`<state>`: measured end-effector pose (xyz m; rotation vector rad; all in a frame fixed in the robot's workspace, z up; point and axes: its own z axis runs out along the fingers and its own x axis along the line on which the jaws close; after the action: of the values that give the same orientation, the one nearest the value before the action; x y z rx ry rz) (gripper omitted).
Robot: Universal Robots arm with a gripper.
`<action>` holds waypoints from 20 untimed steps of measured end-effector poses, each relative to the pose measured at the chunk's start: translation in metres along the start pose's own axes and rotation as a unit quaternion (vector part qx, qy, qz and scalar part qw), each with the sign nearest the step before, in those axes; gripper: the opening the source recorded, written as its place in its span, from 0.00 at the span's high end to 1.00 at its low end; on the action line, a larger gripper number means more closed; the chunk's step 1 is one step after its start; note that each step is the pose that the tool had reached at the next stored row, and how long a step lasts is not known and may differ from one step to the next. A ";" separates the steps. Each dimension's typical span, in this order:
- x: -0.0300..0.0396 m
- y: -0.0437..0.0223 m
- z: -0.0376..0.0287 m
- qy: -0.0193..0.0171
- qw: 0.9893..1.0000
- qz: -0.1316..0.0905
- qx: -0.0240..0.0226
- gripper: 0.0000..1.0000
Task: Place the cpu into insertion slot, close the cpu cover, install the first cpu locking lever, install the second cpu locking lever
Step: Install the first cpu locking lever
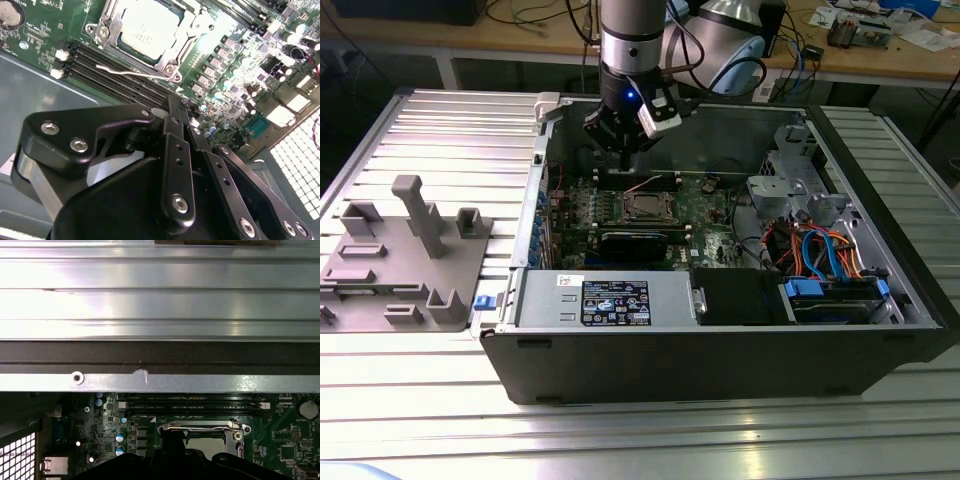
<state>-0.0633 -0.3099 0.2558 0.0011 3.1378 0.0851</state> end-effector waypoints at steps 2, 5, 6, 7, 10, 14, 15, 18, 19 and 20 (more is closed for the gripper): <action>0.0000 0.0000 0.0000 0.000 1.000 0.000 0.000 0.89; -0.0001 0.0000 0.0002 0.000 1.000 0.000 0.001 0.89; -0.0001 0.0000 0.0005 0.000 1.000 0.000 0.001 0.89; -0.0001 0.0000 0.0007 0.000 1.000 0.000 0.001 0.89; -0.0001 -0.0001 0.0016 0.000 1.000 0.000 0.001 0.89; -0.0002 -0.0002 0.0041 0.000 1.000 0.000 0.001 0.89; -0.0007 -0.0002 0.0043 0.000 1.000 0.000 0.001 0.89; -0.0026 -0.0003 0.0060 0.000 1.000 0.000 0.001 0.89; -0.0028 -0.0004 0.0066 0.000 1.000 0.000 0.001 0.89; -0.0029 -0.0004 0.0072 0.000 1.000 0.000 0.001 0.89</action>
<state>-0.0604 -0.3099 0.2486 0.0011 3.1386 0.0832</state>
